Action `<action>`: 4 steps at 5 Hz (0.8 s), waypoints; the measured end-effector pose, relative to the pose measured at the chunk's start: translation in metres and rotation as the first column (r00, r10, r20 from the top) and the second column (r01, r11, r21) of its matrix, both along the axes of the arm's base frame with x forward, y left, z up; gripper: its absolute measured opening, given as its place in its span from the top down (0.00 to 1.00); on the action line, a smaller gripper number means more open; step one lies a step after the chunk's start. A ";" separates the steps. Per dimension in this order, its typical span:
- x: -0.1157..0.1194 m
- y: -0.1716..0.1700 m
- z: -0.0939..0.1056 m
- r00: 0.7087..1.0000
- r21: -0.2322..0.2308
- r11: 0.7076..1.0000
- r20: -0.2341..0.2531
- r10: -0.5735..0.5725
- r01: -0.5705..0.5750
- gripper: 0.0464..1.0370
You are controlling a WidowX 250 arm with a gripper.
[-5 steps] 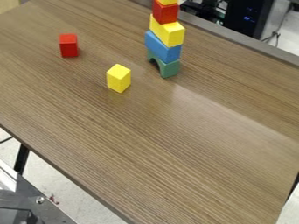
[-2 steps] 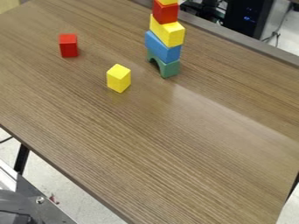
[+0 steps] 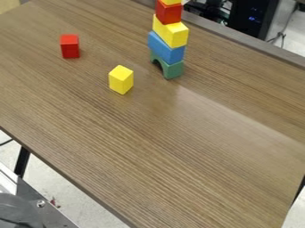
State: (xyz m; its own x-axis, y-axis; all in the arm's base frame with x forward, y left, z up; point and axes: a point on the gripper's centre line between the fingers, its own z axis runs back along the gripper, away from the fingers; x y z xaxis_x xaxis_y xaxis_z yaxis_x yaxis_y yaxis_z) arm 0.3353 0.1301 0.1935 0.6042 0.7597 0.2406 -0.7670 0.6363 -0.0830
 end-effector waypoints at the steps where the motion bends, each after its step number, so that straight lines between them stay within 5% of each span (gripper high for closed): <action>1: 0.008 -0.012 0.014 0.998 0.007 1.000 0.067 0.016 -0.016 0.04; 3: 0.025 -0.031 0.027 0.993 0.014 1.000 0.117 -0.029 0.027 0.04; 4: 0.036 -0.041 0.019 0.993 -0.002 0.998 0.102 -0.062 0.063 0.04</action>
State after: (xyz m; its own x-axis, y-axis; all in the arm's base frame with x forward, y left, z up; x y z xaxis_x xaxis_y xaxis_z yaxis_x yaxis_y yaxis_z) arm 0.3716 0.0889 0.2125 0.6229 0.7225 0.2999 -0.7132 0.6820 -0.1619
